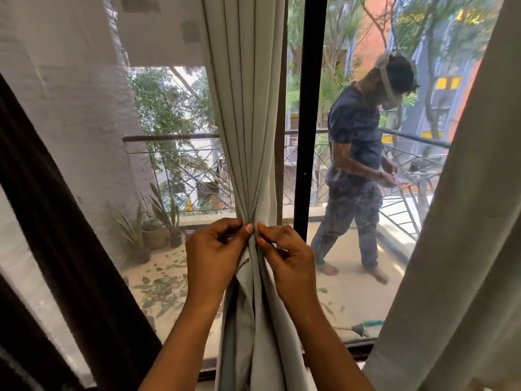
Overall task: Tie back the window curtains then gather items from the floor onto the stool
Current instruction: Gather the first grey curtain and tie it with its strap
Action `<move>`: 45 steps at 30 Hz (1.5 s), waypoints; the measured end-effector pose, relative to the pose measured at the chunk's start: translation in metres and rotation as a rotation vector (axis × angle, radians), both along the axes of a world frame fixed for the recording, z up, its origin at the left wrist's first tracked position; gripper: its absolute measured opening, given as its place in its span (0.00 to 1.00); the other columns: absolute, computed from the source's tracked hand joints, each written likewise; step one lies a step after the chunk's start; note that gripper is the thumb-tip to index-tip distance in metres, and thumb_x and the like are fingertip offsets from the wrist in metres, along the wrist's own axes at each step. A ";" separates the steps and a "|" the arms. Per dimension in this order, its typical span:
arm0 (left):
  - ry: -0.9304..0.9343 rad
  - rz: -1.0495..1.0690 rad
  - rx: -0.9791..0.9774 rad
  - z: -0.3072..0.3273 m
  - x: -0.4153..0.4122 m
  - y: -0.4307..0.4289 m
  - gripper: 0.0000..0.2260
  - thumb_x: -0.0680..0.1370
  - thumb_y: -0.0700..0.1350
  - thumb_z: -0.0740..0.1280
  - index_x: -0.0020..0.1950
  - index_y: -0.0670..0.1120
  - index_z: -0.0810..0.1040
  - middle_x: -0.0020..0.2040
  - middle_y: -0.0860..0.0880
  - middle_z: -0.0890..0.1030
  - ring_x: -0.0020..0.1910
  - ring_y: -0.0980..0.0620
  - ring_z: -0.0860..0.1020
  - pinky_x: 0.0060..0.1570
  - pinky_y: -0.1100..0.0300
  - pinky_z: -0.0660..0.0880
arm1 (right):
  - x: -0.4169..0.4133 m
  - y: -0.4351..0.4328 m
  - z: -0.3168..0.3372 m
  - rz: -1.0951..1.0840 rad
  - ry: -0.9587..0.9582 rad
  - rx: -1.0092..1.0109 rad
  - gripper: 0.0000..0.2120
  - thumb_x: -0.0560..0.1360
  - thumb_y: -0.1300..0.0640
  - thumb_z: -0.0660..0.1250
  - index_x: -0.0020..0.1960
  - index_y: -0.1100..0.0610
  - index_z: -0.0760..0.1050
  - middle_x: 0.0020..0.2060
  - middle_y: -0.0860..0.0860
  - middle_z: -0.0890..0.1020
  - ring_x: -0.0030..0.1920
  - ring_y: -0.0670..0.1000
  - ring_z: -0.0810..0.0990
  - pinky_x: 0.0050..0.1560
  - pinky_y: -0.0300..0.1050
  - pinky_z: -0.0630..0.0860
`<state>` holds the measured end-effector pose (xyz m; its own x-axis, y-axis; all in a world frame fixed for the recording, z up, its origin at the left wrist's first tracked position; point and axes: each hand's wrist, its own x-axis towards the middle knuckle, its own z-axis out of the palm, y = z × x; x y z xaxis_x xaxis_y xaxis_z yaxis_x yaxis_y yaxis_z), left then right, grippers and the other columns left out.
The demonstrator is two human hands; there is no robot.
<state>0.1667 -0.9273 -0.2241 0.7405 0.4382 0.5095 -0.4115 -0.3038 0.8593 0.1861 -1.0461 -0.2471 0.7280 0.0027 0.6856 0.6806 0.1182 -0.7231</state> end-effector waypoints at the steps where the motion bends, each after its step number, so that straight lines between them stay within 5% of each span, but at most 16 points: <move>1: 0.003 -0.012 -0.007 0.001 -0.001 0.001 0.12 0.71 0.39 0.75 0.35 0.58 0.82 0.33 0.56 0.84 0.35 0.58 0.81 0.46 0.49 0.80 | 0.001 0.001 0.000 -0.008 -0.008 -0.009 0.18 0.72 0.67 0.68 0.53 0.45 0.79 0.44 0.45 0.81 0.48 0.43 0.81 0.50 0.36 0.76; 5: 0.043 -0.100 -0.045 0.009 -0.004 0.009 0.04 0.68 0.47 0.77 0.37 0.56 0.84 0.35 0.52 0.85 0.38 0.50 0.82 0.50 0.43 0.80 | 0.007 0.007 -0.001 -0.009 -0.022 -0.083 0.16 0.73 0.63 0.65 0.56 0.48 0.79 0.45 0.46 0.79 0.48 0.42 0.80 0.50 0.35 0.75; 10: 0.023 -0.018 0.075 0.018 -0.001 0.017 0.09 0.68 0.45 0.78 0.30 0.53 0.81 0.28 0.55 0.79 0.30 0.58 0.74 0.39 0.51 0.77 | 0.017 -0.004 0.003 0.307 0.191 -0.031 0.19 0.74 0.74 0.60 0.47 0.54 0.82 0.44 0.50 0.83 0.48 0.46 0.82 0.51 0.38 0.77; 12: 0.003 0.066 0.130 0.017 0.001 0.017 0.13 0.70 0.43 0.77 0.30 0.55 0.78 0.26 0.58 0.79 0.27 0.63 0.72 0.35 0.61 0.75 | 0.032 -0.006 0.003 0.177 0.310 0.026 0.21 0.74 0.74 0.58 0.43 0.52 0.83 0.41 0.49 0.85 0.46 0.49 0.82 0.47 0.39 0.78; 15: -0.028 0.161 0.162 0.012 0.000 0.017 0.08 0.69 0.45 0.77 0.34 0.51 0.79 0.26 0.57 0.78 0.26 0.63 0.74 0.33 0.63 0.73 | 0.069 -0.006 0.003 -0.130 0.389 -0.017 0.14 0.75 0.66 0.64 0.55 0.52 0.78 0.52 0.48 0.82 0.54 0.48 0.79 0.51 0.35 0.75; 18: -0.032 0.209 0.188 0.011 0.001 0.021 0.07 0.69 0.46 0.75 0.35 0.46 0.79 0.28 0.54 0.79 0.27 0.59 0.75 0.33 0.60 0.74 | 0.101 0.000 0.006 0.041 0.474 -0.220 0.29 0.74 0.54 0.69 0.72 0.55 0.63 0.63 0.46 0.71 0.62 0.45 0.70 0.59 0.37 0.68; 21: -0.021 0.228 0.207 0.011 0.001 0.025 0.08 0.66 0.49 0.71 0.35 0.45 0.77 0.27 0.52 0.77 0.28 0.56 0.74 0.32 0.60 0.72 | 0.114 0.010 0.010 0.200 0.548 -0.199 0.23 0.73 0.56 0.70 0.66 0.58 0.69 0.55 0.51 0.79 0.54 0.48 0.78 0.50 0.34 0.75; 24: -0.036 0.241 0.222 0.009 -0.001 0.030 0.08 0.68 0.47 0.73 0.34 0.47 0.75 0.27 0.54 0.75 0.27 0.59 0.73 0.31 0.63 0.69 | 0.107 0.009 0.010 -0.060 0.448 -0.238 0.06 0.72 0.57 0.71 0.48 0.55 0.77 0.43 0.47 0.81 0.45 0.47 0.81 0.50 0.43 0.79; 27: -0.026 0.281 0.234 0.008 0.001 0.037 0.07 0.69 0.41 0.75 0.38 0.46 0.78 0.30 0.56 0.77 0.31 0.62 0.76 0.33 0.66 0.72 | 0.078 0.002 0.009 -0.265 0.321 -0.250 0.08 0.72 0.56 0.72 0.39 0.47 0.74 0.38 0.42 0.80 0.40 0.41 0.79 0.41 0.32 0.75; 32: -0.025 0.225 0.220 0.006 0.004 0.034 0.07 0.68 0.42 0.75 0.40 0.45 0.78 0.32 0.54 0.79 0.32 0.62 0.78 0.35 0.63 0.74 | 0.019 0.003 0.004 -0.436 0.118 -0.143 0.09 0.73 0.57 0.70 0.44 0.44 0.74 0.40 0.42 0.79 0.42 0.39 0.78 0.42 0.28 0.73; 37: -0.046 0.148 0.185 0.001 0.000 0.022 0.08 0.69 0.43 0.75 0.37 0.49 0.76 0.34 0.56 0.80 0.31 0.60 0.79 0.33 0.64 0.76 | -0.011 0.020 0.004 -0.470 -0.133 -0.219 0.05 0.72 0.62 0.71 0.47 0.54 0.79 0.40 0.45 0.78 0.42 0.40 0.77 0.42 0.33 0.74; 42: -0.048 0.051 0.125 -0.001 -0.004 0.017 0.05 0.71 0.40 0.75 0.40 0.46 0.80 0.35 0.51 0.82 0.28 0.60 0.75 0.33 0.66 0.73 | -0.006 0.030 0.005 -0.416 -0.123 -0.244 0.07 0.73 0.63 0.70 0.50 0.54 0.80 0.41 0.44 0.77 0.41 0.43 0.78 0.39 0.45 0.79; 45: -0.046 0.062 0.099 -0.001 -0.002 0.022 0.06 0.70 0.40 0.76 0.39 0.48 0.80 0.33 0.53 0.81 0.28 0.60 0.74 0.33 0.65 0.74 | -0.008 0.028 0.006 -0.359 -0.161 -0.235 0.08 0.73 0.64 0.70 0.50 0.55 0.81 0.41 0.46 0.78 0.41 0.42 0.79 0.39 0.43 0.79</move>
<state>0.1647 -0.9056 -0.2251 0.6883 0.4280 0.5857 -0.4277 -0.4127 0.8042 0.1784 -1.0183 -0.2415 0.5954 -0.0618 0.8010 0.7543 -0.3002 -0.5838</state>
